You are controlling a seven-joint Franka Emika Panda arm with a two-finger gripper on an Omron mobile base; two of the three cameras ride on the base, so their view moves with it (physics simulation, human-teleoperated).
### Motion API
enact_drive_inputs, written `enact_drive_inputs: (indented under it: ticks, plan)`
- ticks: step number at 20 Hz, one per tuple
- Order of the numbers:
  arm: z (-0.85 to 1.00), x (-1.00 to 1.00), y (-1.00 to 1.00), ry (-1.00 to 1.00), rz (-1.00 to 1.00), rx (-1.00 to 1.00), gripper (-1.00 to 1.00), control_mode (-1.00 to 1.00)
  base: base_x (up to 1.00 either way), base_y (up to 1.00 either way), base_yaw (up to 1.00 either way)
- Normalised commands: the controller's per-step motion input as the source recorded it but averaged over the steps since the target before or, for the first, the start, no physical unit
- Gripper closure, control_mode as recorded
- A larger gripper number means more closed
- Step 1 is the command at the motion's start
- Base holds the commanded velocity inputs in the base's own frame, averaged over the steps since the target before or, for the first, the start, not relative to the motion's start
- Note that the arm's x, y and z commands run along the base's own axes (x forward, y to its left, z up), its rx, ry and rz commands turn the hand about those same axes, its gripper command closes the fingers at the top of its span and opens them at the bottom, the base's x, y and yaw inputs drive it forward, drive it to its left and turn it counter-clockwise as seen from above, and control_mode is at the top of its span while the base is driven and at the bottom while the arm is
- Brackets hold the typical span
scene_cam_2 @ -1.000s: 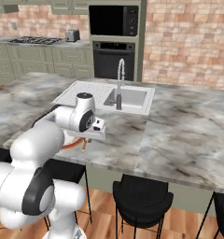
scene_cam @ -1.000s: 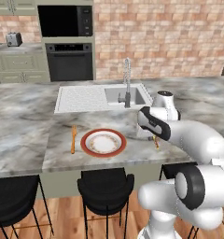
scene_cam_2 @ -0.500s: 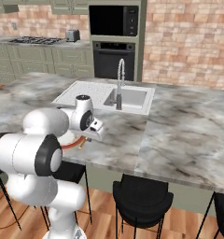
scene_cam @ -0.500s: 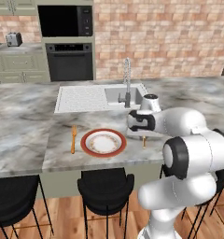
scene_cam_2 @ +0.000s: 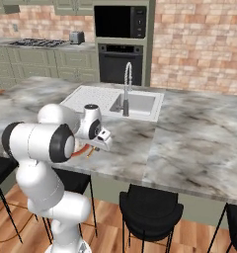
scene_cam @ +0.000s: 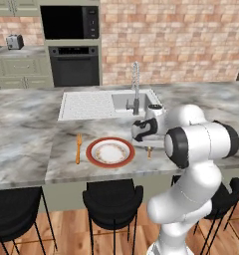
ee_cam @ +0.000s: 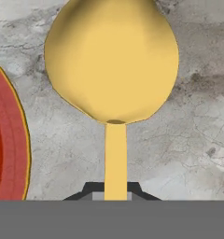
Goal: Take the fork and place it on the left side of the plate. Then take the spoon and place it on the right side of the plate. Make sure they're directly next to the plate.
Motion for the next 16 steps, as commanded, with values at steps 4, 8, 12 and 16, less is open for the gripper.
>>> enact_drive_inputs:
  ticks: [4,8,12,16]
  plan:
    - [-0.22,0.3,0.0,0.0,0.0,0.0,1.0,-1.0,0.0,0.0,0.0]
    - [-0.2,0.29,0.0,0.01,0.0,0.0,1.0,-1.0,0.0,0.0,0.0]
    - [-0.18,0.26,0.0,0.05,0.0,0.0,1.0,-1.0,0.0,0.0,0.0]
    - [-0.15,0.24,0.0,0.05,0.0,0.0,1.0,-1.0,0.0,0.0,0.0]
